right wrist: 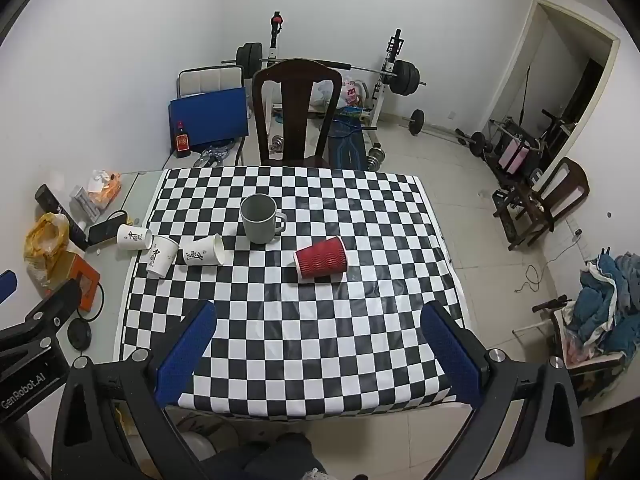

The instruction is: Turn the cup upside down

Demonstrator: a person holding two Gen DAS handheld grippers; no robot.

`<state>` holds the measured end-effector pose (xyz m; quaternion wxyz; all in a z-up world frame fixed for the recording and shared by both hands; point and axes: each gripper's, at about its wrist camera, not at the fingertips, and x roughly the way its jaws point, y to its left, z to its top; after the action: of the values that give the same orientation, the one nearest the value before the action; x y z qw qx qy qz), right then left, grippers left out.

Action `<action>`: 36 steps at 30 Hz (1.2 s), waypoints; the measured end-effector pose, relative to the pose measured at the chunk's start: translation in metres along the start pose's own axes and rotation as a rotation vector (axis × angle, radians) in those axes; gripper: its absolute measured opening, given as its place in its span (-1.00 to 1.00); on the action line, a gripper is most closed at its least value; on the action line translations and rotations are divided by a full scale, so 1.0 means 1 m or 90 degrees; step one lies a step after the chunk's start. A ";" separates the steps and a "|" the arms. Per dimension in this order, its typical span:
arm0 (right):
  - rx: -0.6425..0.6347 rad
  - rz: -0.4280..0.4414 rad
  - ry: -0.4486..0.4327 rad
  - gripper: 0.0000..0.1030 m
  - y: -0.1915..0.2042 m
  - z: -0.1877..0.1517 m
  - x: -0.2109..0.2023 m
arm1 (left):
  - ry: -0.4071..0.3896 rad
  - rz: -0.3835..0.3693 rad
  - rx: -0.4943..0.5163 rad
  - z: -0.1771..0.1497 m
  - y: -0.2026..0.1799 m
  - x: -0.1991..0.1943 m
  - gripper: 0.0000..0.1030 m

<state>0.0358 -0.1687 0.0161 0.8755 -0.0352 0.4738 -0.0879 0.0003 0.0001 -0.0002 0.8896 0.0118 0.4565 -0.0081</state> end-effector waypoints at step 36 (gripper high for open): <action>0.000 -0.005 -0.022 0.99 -0.003 0.003 -0.013 | -0.010 -0.006 -0.003 0.008 -0.012 -0.007 1.00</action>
<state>0.0313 -0.1691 0.0289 0.8832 -0.0384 0.4585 -0.0906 0.0023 -0.0120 0.0102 0.8931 0.0077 0.4496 -0.0116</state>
